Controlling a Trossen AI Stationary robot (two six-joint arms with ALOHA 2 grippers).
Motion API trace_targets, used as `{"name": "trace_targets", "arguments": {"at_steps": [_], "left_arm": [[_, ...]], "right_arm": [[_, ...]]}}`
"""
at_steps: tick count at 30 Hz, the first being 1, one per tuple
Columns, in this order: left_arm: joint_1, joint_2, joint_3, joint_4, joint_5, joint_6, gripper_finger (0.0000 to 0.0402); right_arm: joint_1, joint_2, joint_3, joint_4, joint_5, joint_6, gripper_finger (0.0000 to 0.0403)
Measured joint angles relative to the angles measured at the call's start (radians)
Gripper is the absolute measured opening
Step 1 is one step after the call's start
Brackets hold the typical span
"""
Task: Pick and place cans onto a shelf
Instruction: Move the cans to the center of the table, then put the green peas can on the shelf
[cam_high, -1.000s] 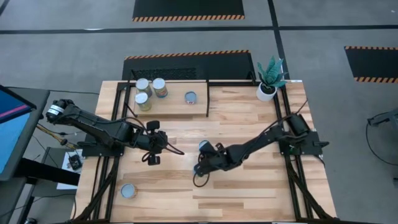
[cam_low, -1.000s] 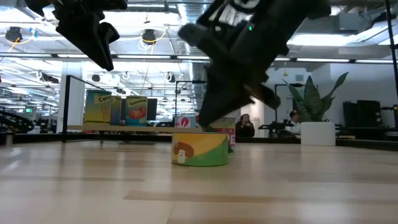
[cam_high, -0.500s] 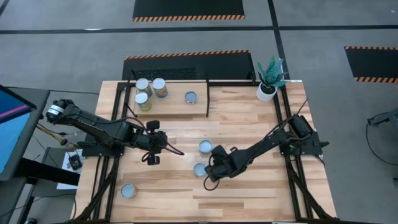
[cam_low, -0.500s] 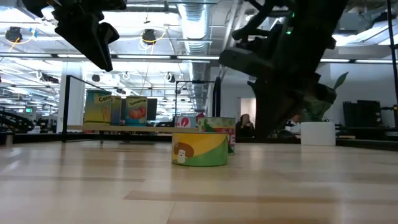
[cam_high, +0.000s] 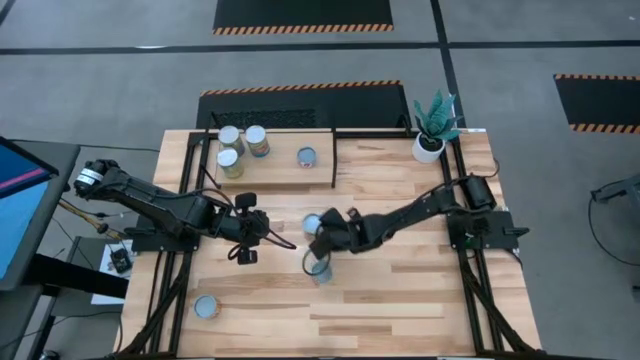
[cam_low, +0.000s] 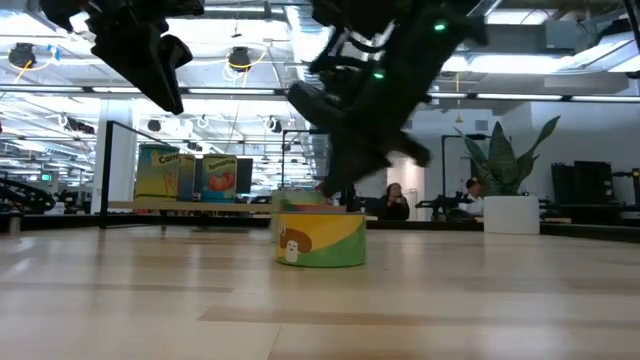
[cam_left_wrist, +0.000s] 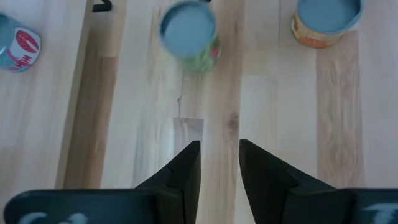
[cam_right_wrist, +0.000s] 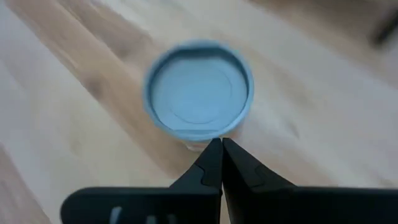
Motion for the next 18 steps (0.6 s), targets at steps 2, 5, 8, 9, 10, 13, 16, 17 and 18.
{"name": "trace_targets", "arguments": {"at_steps": [2, 5, 8, 9, 10, 13, 16, 17, 18], "left_arm": [[0.0, 0.0, 0.0, 0.001, -0.001, 0.0, 0.0098], [0.0, 0.0, 0.0, 0.001, -0.001, -0.001, 0.0098], [0.0, 0.0, 0.0, 0.002, -0.001, -0.001, 0.0098], [0.0, 0.0, 0.0, 0.006, -0.001, -0.001, 0.0098], [0.0, 0.0, 0.0, 0.015, -0.001, 0.002, 0.0098], [0.0, 0.0, 0.0, 0.049, -0.001, 0.029, 0.0098], [0.0, 0.0, 0.0, 0.111, -0.012, 0.072, 0.0098], [0.0, 0.004, 0.0, 0.147, -0.018, 0.091, 0.0098], [0.002, 0.01, -0.003, 0.199, -0.022, 0.114, 0.0098]], "right_arm": [[-0.023, 0.0, 0.0, 0.071, -0.002, -0.076, 0.0024], [-0.042, 0.0, 0.0, 0.123, -0.014, -0.153, 0.0024], [-0.036, -0.014, -0.001, 0.104, -0.046, -0.159, 0.0024], [-0.028, -0.019, -0.001, 0.099, -0.059, -0.159, 0.0024], [-0.018, -0.02, 0.001, 0.095, -0.07, -0.159, 0.0024], [0.018, -0.042, -0.003, 0.015, -0.061, -0.161, 0.0024], [0.058, -0.103, 0.001, -0.093, -0.013, -0.138, 0.0024], [0.075, -0.126, 0.001, -0.147, 0.012, -0.119, 0.0024], [0.093, -0.146, 0.0, -0.207, 0.041, -0.1, 0.0024]]}}
